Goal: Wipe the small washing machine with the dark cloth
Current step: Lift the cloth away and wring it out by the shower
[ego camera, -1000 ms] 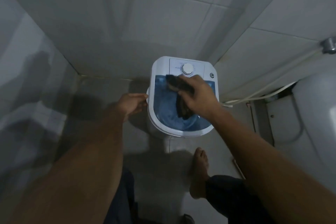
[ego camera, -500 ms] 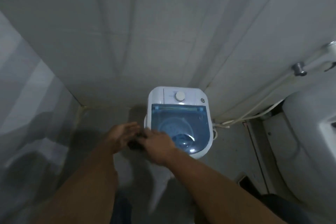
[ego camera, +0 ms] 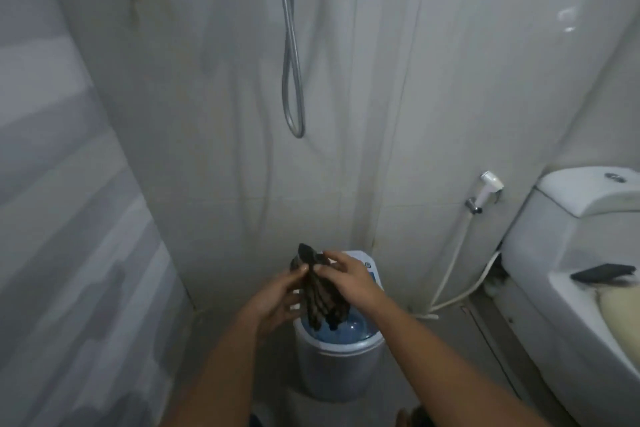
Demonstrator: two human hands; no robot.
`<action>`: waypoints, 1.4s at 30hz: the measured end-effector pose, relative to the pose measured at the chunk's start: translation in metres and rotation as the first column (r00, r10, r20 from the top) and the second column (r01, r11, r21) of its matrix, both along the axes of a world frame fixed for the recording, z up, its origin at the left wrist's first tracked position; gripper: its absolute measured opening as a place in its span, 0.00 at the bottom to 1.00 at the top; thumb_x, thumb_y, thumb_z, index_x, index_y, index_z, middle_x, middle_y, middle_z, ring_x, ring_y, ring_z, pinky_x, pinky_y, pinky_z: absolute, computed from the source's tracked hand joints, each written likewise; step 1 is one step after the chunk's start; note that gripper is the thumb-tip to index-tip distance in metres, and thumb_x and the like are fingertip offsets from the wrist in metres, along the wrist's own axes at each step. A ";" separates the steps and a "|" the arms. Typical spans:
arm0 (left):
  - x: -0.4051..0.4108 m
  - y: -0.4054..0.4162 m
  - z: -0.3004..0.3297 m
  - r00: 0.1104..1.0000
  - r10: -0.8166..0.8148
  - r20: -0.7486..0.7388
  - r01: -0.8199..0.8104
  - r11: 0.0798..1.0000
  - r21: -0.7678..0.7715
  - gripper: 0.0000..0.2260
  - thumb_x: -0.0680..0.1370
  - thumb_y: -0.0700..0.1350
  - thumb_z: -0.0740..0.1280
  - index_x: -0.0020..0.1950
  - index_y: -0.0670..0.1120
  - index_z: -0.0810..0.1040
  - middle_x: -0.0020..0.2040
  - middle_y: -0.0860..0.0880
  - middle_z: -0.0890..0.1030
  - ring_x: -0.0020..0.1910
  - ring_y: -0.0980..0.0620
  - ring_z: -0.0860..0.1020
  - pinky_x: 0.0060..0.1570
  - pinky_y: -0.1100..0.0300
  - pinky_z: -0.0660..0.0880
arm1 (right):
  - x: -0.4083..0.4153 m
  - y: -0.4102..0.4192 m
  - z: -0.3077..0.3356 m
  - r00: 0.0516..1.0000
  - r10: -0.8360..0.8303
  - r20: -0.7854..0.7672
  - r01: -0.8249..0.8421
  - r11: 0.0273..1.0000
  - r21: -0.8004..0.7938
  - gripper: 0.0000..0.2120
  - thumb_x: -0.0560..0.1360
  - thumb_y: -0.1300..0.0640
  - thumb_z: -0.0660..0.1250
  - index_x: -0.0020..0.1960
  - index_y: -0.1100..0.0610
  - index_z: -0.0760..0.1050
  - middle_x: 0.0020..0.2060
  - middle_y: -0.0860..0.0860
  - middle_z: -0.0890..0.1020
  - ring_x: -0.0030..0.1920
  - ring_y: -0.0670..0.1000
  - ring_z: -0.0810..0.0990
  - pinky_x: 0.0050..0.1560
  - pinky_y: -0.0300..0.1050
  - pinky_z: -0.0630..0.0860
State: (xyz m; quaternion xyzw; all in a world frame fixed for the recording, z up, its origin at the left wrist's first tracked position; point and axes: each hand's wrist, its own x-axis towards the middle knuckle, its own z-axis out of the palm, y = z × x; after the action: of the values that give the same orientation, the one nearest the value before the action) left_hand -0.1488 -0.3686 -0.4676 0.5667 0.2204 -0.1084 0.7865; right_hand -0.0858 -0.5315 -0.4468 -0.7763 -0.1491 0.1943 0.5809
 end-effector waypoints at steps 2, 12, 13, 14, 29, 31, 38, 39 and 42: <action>-0.005 -0.008 0.036 0.995 0.048 0.089 -0.052 0.998 0.043 0.11 0.78 0.49 0.68 0.58 0.46 0.82 0.52 0.44 0.85 0.48 0.47 0.82 0.54 0.51 0.77 | -0.002 -0.006 0.026 0.997 -0.075 -0.018 0.075 0.997 0.026 0.20 0.76 0.55 0.74 0.66 0.56 0.78 0.56 0.56 0.84 0.50 0.49 0.83 0.44 0.29 0.77; -0.025 -0.018 0.130 0.863 0.377 0.338 -0.419 0.906 0.059 0.08 0.79 0.49 0.68 0.57 0.49 0.82 0.50 0.47 0.87 0.52 0.47 0.84 0.53 0.46 0.81 | -0.027 -0.027 0.134 0.995 0.032 0.097 -0.024 0.996 -0.082 0.13 0.77 0.54 0.72 0.60 0.59 0.79 0.48 0.51 0.83 0.42 0.44 0.80 0.30 0.29 0.74; -0.026 -0.017 0.135 0.849 0.407 0.337 -0.442 0.897 0.032 0.09 0.79 0.49 0.67 0.57 0.49 0.81 0.51 0.47 0.86 0.52 0.47 0.83 0.52 0.46 0.81 | -0.029 -0.030 0.141 0.991 0.082 0.107 -0.074 0.994 -0.083 0.15 0.77 0.56 0.71 0.63 0.57 0.77 0.50 0.52 0.82 0.44 0.44 0.80 0.29 0.28 0.72; -0.026 -0.017 0.140 0.840 0.429 0.332 -0.455 0.890 0.001 0.09 0.80 0.49 0.67 0.57 0.48 0.80 0.51 0.47 0.85 0.52 0.46 0.82 0.51 0.47 0.80 | -0.029 -0.031 0.146 0.982 0.131 0.138 -0.120 0.989 -0.085 0.18 0.77 0.57 0.72 0.66 0.54 0.76 0.54 0.53 0.82 0.46 0.44 0.81 0.32 0.29 0.73; -0.028 -0.009 0.191 0.757 0.345 0.555 -0.426 0.905 0.018 0.33 0.73 0.39 0.75 0.73 0.53 0.65 0.61 0.48 0.81 0.56 0.46 0.82 0.47 0.46 0.82 | -0.031 -0.007 0.215 0.874 0.101 0.475 -0.066 0.994 -0.091 0.05 0.73 0.62 0.73 0.49 0.57 0.85 0.33 0.49 0.83 0.32 0.41 0.82 0.34 0.33 0.77; -0.027 -0.009 0.195 0.713 0.361 0.601 -0.464 0.886 0.019 0.35 0.73 0.38 0.75 0.75 0.53 0.64 0.61 0.48 0.80 0.57 0.47 0.82 0.52 0.41 0.81 | -0.032 -0.004 0.223 0.892 0.113 0.439 -0.099 0.994 -0.054 0.06 0.75 0.60 0.71 0.51 0.59 0.84 0.40 0.52 0.85 0.38 0.44 0.83 0.40 0.35 0.79; -0.028 -0.017 0.212 0.711 0.339 0.616 -0.411 0.911 -0.028 0.22 0.77 0.40 0.67 0.69 0.53 0.69 0.58 0.43 0.82 0.55 0.42 0.83 0.51 0.44 0.81 | -0.038 0.006 0.228 0.895 0.115 0.432 -0.143 0.989 0.034 0.12 0.75 0.62 0.74 0.59 0.60 0.82 0.49 0.55 0.86 0.48 0.48 0.85 0.52 0.42 0.82; -0.028 -0.018 0.214 0.719 0.355 0.598 -0.390 0.918 -0.076 0.19 0.78 0.42 0.65 0.68 0.51 0.70 0.57 0.42 0.83 0.54 0.42 0.83 0.49 0.44 0.81 | -0.041 0.006 0.227 0.880 0.135 0.455 -0.161 0.987 0.019 0.11 0.75 0.63 0.73 0.58 0.60 0.83 0.50 0.55 0.86 0.49 0.49 0.85 0.54 0.43 0.82; -0.027 -0.018 0.217 0.730 0.374 0.572 -0.383 0.917 -0.111 0.16 0.77 0.45 0.68 0.64 0.47 0.75 0.55 0.39 0.84 0.51 0.40 0.84 0.43 0.48 0.82 | -0.051 0.003 0.225 0.852 0.236 0.467 -0.270 0.963 0.007 0.12 0.78 0.65 0.69 0.60 0.59 0.82 0.52 0.55 0.86 0.50 0.46 0.85 0.49 0.35 0.81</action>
State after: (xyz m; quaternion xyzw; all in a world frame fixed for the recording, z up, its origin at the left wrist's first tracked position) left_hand -0.1756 -0.3864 -0.2506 0.5212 0.0804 0.2342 0.8167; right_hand -0.1365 -0.5282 -0.2214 -0.7523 -0.3906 0.0732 0.5255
